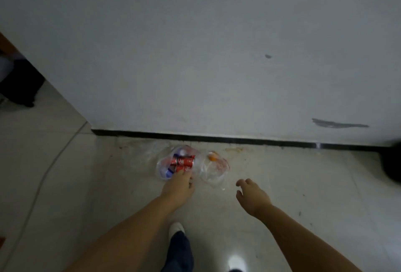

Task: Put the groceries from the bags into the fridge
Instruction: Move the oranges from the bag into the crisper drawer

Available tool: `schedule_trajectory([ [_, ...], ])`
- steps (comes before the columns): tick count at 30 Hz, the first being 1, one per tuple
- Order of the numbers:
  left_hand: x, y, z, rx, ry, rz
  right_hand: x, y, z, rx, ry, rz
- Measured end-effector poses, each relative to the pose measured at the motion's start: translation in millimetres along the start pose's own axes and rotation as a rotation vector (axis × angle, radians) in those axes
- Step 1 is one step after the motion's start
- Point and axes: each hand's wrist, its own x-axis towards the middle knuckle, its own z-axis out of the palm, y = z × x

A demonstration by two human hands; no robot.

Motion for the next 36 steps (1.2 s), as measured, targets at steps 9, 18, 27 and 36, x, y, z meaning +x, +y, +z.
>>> schedule_trajectory([
  [9,136,-47,83,-0.041,-0.210,0.033,133,12,84,0.162,-0.123,0.119],
  [18,350,-123,253,-0.023,0.034,0.148,370,77,252,0.148,-0.092,0.084],
  [27,520,-168,351,-0.191,0.029,0.211,573,132,339,0.016,0.049,0.011],
  [36,528,-177,332,-0.687,0.273,-0.062,610,119,343,0.034,-0.064,0.041],
])
